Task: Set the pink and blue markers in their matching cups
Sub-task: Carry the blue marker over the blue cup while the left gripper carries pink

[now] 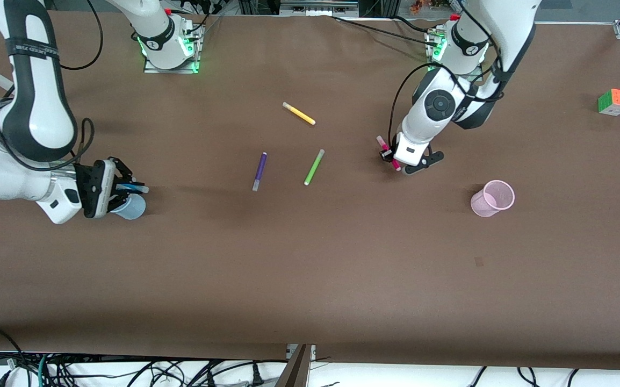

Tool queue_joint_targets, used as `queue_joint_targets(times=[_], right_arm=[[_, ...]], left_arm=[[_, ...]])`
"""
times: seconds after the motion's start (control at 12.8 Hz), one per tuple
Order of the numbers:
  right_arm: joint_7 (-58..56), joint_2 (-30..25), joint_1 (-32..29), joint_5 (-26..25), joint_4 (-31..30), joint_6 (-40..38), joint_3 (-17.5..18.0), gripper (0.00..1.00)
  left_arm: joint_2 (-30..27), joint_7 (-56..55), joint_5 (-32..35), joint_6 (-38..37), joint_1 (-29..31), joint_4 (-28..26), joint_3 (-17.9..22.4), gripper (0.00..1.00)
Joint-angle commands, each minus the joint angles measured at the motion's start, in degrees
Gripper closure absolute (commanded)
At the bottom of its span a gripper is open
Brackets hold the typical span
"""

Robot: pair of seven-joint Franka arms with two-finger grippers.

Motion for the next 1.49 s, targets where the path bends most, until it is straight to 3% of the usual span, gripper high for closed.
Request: queue_joint_targets(times=[0.0, 0.23, 0.55, 0.94, 1.41], right_arm=[[-10.43, 1.36, -4.09, 6.12, -0.58, -2.98, 0.16, 0.99], [-19.68, 3.65, -7.79, 11.32, -0.58, -6.15, 0.16, 0.99], [-25.05, 5.23, -10.52, 13.18, -0.58, -8.44, 0.24, 0.99], [-30.06, 6.99, -12.37, 14.41, -0.41, -9.76, 0.24, 0.99], [-33.32, 9.36, -13.95, 16.52, -0.32, -9.85, 0.42, 0.98]], left_arm=[[-3.63, -0.56, 0.27, -18.52, 3.26, 10.91, -0.29, 1.00], [-0.74, 2.31, -2.79, -36.48, 8.79, 26.48, -0.29, 1.00], [4.44, 15.14, -14.12, -45.91, 22.48, 35.74, -0.20, 1.00], [12.88, 21.23, -28.09, -48.39, 36.56, 39.10, -0.20, 1.00], [21.67, 32.03, -34.17, -48.83, 47.29, 39.01, -0.20, 1.00]])
